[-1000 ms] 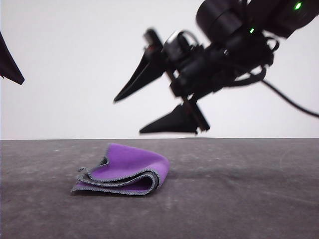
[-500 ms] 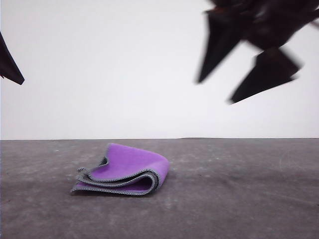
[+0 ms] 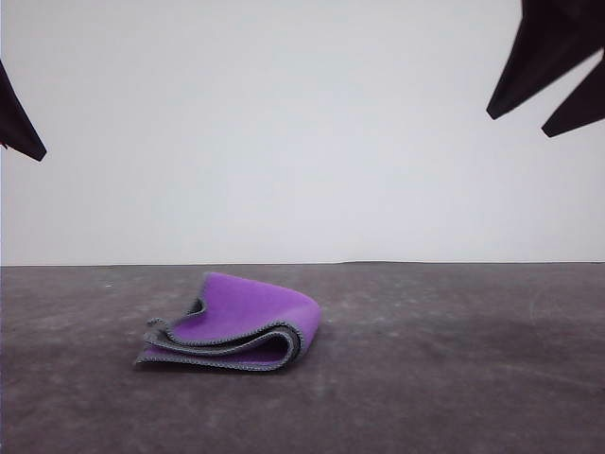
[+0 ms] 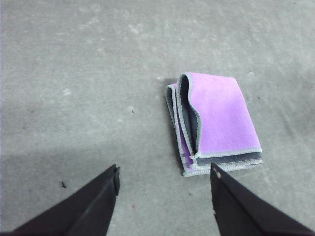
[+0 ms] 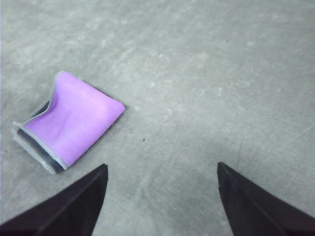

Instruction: Fold clothes

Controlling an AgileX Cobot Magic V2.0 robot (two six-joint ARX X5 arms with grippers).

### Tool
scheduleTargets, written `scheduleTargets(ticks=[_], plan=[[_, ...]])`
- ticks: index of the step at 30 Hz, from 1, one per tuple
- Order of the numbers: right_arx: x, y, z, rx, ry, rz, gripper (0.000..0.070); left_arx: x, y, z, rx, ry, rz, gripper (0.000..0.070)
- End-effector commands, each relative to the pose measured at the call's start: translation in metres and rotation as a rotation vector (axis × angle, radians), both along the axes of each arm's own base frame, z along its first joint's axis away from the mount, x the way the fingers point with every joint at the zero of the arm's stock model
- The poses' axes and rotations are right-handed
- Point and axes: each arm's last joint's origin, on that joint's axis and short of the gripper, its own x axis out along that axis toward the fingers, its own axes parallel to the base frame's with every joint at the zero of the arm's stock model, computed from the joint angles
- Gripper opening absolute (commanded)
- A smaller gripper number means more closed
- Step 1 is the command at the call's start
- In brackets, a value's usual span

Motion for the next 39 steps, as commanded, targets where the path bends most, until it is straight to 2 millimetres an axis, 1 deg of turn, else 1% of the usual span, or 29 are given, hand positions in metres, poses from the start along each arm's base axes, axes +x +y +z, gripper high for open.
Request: scheduleTargets(ticks=[1, 6, 12, 13, 14, 15, 16, 17, 19, 35, 39], plan=[[-0.002, -0.001, -0.005, 0.017, -0.017, 0.013, 0.0445, 0.001, -0.001, 0.002, -0.002, -0.008, -0.002, 0.035], [-0.006, -0.004, -0.022, 0.072, 0.013, -0.018, 0.0445, 0.001, -0.001, 0.002, -0.002, -0.008, -0.002, 0.035], [-0.006, -0.003, -0.023, 0.075, 0.011, -0.018, 0.0445, 0.001, -0.001, 0.002, -0.003, -0.015, -0.002, 0.0353], [-0.006, -0.003, -0.023, 0.076, 0.009, -0.018, 0.0416, 0.001, -0.001, 0.002, -0.004, -0.015, -0.002, 0.0334], [-0.006, -0.003, -0.023, 0.076, 0.009, -0.018, 0.0331, 0.001, -0.001, 0.002, -0.005, -0.015, -0.002, 0.0278], [-0.006, -0.003, -0.023, 0.076, 0.008, -0.018, 0.0141, 0.002, -0.001, 0.003, -0.006, -0.018, -0.003, 0.0119], [-0.006, -0.003, -0.023, 0.076, 0.008, -0.018, 0.0007, 0.002, -0.001, 0.003, -0.007, -0.021, -0.003, 0.0001], [-0.006, -0.003, -0.023, 0.077, 0.007, -0.018, 0.0031, 0.002, -0.001, 0.003, -0.009, -0.023, -0.002, 0.0002], [-0.006, -0.003, -0.022, 0.078, 0.006, -0.017, 0.0015, 0.002, -0.001, 0.003, -0.007, -0.02, -0.002, 0.0], [-0.004, -0.003, -0.019, 0.093, -0.034, -0.016, 0.0015, 0.001, -0.001, 0.003, -0.006, -0.02, -0.002, 0.0], [-0.004, -0.003, -0.019, 0.093, -0.034, -0.016, 0.0015, -0.003, 0.005, 0.0, 0.015, -0.083, 0.002, 0.0]])
